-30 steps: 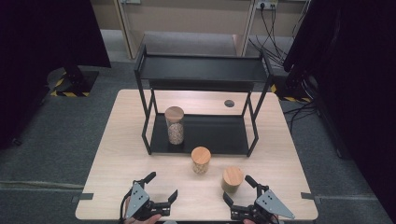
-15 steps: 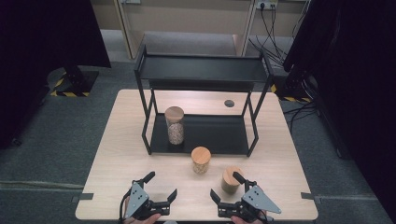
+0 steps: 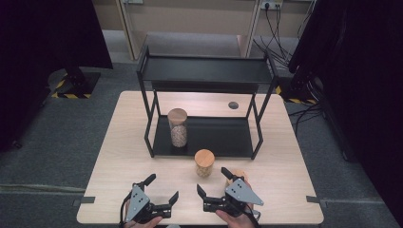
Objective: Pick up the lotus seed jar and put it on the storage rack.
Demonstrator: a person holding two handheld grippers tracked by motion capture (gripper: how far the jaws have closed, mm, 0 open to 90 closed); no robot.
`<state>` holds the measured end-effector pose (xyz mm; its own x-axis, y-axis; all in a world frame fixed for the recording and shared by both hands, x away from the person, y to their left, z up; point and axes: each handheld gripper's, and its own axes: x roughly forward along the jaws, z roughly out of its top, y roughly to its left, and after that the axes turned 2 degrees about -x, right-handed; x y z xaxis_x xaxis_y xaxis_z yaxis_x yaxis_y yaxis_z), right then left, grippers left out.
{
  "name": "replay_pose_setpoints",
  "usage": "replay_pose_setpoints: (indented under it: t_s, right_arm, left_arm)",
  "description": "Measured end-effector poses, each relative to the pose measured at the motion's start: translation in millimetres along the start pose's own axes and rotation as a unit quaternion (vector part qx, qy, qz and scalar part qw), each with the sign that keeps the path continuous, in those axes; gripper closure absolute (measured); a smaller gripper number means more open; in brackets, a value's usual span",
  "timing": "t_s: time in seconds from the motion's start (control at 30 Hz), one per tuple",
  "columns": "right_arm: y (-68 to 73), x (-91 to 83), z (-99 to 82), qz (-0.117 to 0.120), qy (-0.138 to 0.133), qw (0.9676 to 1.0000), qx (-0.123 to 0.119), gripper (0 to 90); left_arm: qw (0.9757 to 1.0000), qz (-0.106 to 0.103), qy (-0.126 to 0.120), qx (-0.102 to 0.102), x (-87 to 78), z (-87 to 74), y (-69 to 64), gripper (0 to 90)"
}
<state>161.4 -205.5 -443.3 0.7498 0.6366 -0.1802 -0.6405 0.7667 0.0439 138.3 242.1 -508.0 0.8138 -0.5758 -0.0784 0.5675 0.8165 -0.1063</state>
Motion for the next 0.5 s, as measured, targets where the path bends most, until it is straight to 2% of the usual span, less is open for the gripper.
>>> replay_pose_setpoints:
  t_s: [0.1,0.23,0.27,0.5]
  right_arm:
    - [3.5,5.1,1.9,-0.004,0.006,1.0,-0.002,2.2]
    - [10.0,16.8,5.4,-0.02,0.02,0.9996,-0.008,2.4]
    - [12.8,22.7,6.3,-0.03,0.025,0.9992,-0.011,2.5]
    - [20.7,37.5,7.6,-0.058,0.034,0.9976,-0.019,3.2]
  left_arm:
    - [1.0,0.0,0.0,0.001,0.0,0.1,0.1,0.2]
    - [1.0,0.002,0.001,0.002,0.3,0.0,0.5,0.2]
    - [1.0,0.003,0.002,0.002,0.4,0.0,1.2,0.2]
    - [1.0,0.006,0.002,0.0,0.2,-0.1,2.1,0.2]
